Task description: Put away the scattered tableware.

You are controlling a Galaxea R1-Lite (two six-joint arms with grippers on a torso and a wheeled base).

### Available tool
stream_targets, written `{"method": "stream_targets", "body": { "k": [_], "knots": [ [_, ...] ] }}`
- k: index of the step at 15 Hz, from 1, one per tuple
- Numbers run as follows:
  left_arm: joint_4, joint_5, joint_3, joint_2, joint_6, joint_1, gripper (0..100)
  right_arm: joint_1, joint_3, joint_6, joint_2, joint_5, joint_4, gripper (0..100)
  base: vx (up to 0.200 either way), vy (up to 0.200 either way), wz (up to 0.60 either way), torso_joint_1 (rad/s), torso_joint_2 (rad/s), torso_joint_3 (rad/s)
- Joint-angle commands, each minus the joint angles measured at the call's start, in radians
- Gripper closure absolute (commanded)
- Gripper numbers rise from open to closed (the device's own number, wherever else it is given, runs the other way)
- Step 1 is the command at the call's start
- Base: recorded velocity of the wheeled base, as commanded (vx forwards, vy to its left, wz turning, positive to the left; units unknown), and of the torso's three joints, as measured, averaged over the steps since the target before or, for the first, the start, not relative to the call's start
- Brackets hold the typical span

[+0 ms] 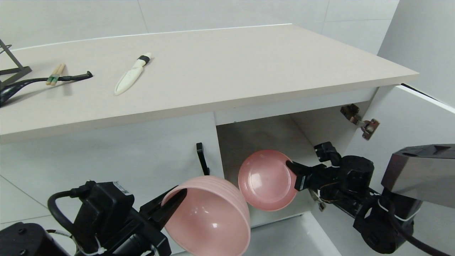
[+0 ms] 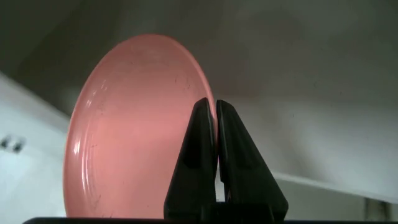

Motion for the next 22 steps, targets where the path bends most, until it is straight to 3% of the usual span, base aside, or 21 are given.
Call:
{"method": "stream_targets", "body": {
  "k": [1,10,22],
  "knots": [
    [-0.001,0.000,0.000,-0.002,0.000,0.000,100,-0.008,-0.062,0.012,0.064,-0.020,-0.001,100,0.000,0.000,0.00,0.000,0.00,0.000],
    [-0.001,0.000,0.000,0.001,0.000,0.000,100,-0.072,-0.261,0.014,0.203,-0.038,-0.001,100,0.000,0.000,0.00,0.000,0.00,0.000],
    [-0.001,0.000,0.000,0.007,0.000,0.000,100,-0.077,-0.447,0.014,0.274,-0.040,0.010,100,0.000,0.000,0.00,0.000,0.00,0.000]
  ]
}}
